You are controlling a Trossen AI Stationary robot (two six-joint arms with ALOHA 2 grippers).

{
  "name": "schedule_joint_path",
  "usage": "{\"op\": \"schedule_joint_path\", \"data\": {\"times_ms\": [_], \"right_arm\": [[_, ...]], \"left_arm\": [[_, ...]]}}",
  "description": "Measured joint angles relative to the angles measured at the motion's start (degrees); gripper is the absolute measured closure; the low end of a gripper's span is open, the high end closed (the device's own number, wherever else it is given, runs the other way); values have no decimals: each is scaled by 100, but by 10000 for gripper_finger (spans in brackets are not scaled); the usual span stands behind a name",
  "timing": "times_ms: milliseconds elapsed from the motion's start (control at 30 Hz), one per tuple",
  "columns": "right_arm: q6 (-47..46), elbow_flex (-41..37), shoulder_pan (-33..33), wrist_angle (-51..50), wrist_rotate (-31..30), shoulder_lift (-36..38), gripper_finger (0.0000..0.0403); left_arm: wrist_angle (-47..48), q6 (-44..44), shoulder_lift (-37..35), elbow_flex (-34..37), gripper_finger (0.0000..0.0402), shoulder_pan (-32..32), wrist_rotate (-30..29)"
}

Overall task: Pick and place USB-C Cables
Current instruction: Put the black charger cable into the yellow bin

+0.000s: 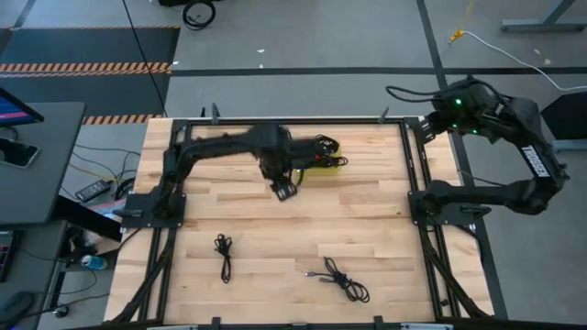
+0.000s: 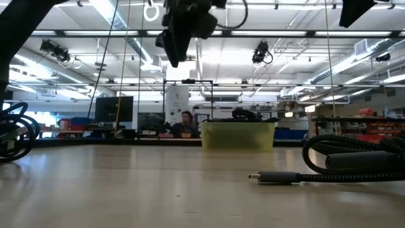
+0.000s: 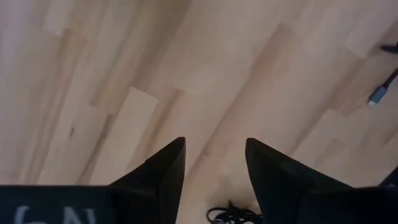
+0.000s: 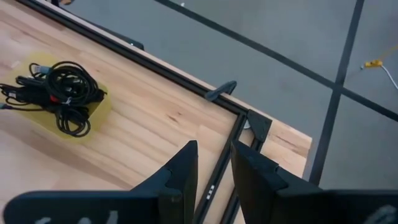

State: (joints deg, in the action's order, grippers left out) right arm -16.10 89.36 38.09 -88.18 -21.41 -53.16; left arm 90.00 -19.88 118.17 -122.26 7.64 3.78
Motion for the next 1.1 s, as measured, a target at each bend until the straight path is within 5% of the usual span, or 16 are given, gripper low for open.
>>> {"op": "schedule_joint_path", "data": {"times_ms": [233, 767, 1000, 1100], "right_arm": [[82, 0, 0, 7, 61, 155, 300], [402, 0, -2, -7, 743, 198, 300], [557, 0, -2, -25, 1012, 198, 300], [737, 0, -2, -24, 1012, 198, 300]], "left_arm": [[0, -1435, -25, 2, 239, -1213, -1314], [-4, -6034, -235, 171, 285, -3554, -2179], [3, -8348, -245, 1285, 285, -4306, -1996], [7, -9414, -245, 1770, 285, -4550, -1435]]}}
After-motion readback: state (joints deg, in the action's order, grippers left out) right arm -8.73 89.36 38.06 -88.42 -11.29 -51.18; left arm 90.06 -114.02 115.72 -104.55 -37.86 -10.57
